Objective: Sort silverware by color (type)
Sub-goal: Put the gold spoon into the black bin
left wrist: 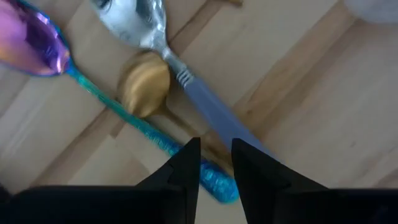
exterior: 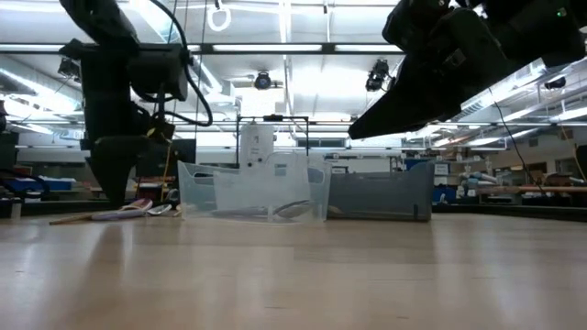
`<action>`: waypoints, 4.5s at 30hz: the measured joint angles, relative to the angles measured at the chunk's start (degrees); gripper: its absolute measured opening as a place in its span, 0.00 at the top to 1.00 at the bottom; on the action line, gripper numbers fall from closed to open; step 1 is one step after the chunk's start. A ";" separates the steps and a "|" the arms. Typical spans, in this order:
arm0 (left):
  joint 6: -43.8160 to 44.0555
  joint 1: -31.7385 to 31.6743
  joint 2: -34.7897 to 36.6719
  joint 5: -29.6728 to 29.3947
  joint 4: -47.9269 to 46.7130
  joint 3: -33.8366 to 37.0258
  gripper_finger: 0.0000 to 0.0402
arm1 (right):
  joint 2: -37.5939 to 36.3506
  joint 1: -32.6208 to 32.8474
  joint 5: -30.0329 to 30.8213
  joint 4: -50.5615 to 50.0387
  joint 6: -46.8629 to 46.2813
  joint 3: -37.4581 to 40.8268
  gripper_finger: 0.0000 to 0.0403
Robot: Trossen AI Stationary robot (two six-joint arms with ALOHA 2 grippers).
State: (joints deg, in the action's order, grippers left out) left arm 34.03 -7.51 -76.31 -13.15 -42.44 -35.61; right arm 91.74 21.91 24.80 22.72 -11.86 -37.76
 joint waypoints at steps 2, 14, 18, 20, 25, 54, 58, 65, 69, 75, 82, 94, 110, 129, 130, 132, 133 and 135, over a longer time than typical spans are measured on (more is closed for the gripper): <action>-0.14 -0.24 0.02 -0.13 1.95 0.78 0.77 | 0.00 -0.66 -1.08 0.34 0.09 0.00 0.79; 0.23 -3.33 0.00 -0.57 3.24 2.29 0.80 | 0.00 -1.48 -2.43 0.85 1.51 0.00 0.79; 0.31 -3.32 0.41 -0.60 3.17 2.27 0.80 | 0.00 -1.48 -2.43 1.07 1.56 0.00 0.79; 0.26 -3.60 0.35 -0.73 3.05 2.26 0.80 | 0.00 -1.55 -2.45 1.25 1.73 0.00 0.79; -1.48 -5.60 0.35 -1.34 4.85 2.29 0.80 | 0.00 -1.59 -2.44 1.26 1.75 0.00 0.79; 3.32 -3.14 0.33 4.43 -6.54 -0.33 0.57 | -0.02 -1.53 -3.52 2.10 1.56 0.00 0.79; 4.11 -3.48 0.46 4.22 -3.71 2.19 0.58 | -0.02 -1.53 -3.89 2.11 1.56 0.00 0.79; 1.95 -5.22 0.30 3.22 1.91 3.34 0.59 | -0.02 -1.43 -3.90 3.06 1.56 0.00 0.79; 1.18 -6.33 0.33 3.47 2.03 4.32 0.62 | -0.02 -1.29 -3.94 3.47 1.57 0.00 0.79; 1.13 -6.03 0.56 4.18 3.67 6.23 0.80 | -0.02 -1.31 -3.94 3.85 2.03 0.00 0.79; 1.45 -4.28 0.48 3.41 4.07 6.33 0.96 | -0.02 -1.31 -3.94 4.29 2.43 0.00 0.79; -0.88 -4.15 0.22 2.22 -5.08 -0.75 0.96 | -0.02 -1.31 -3.94 4.22 2.41 0.01 0.79; -7.51 -3.64 0.26 -5.05 -11.85 -11.91 0.96 | -0.02 -1.31 -3.94 2.91 2.43 0.02 0.79; -22.52 3.75 0.31 -14.20 0.26 -19.29 0.96 | -0.39 -1.42 -1.94 -0.11 0.68 0.02 0.79; -24.31 3.78 0.31 -14.26 2.29 -19.29 0.96 | -0.98 -1.42 -1.62 -1.37 0.39 0.04 0.79; -27.81 3.76 0.31 -14.33 6.44 -19.29 0.96 | -2.68 -1.44 -0.57 -3.55 -0.85 0.04 0.79; -29.59 3.65 0.31 -14.35 8.24 -19.29 0.96 | -3.77 -1.44 -0.10 -4.97 -1.72 0.04 0.79; -32.62 3.47 0.31 -14.30 12.03 -19.29 0.96 | -6.16 -1.42 1.38 -8.15 -3.79 0.04 0.79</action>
State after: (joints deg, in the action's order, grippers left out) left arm 1.41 -4.04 -76.01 -27.45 -30.41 -54.89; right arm 85.59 20.49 26.18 14.56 -15.66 -37.71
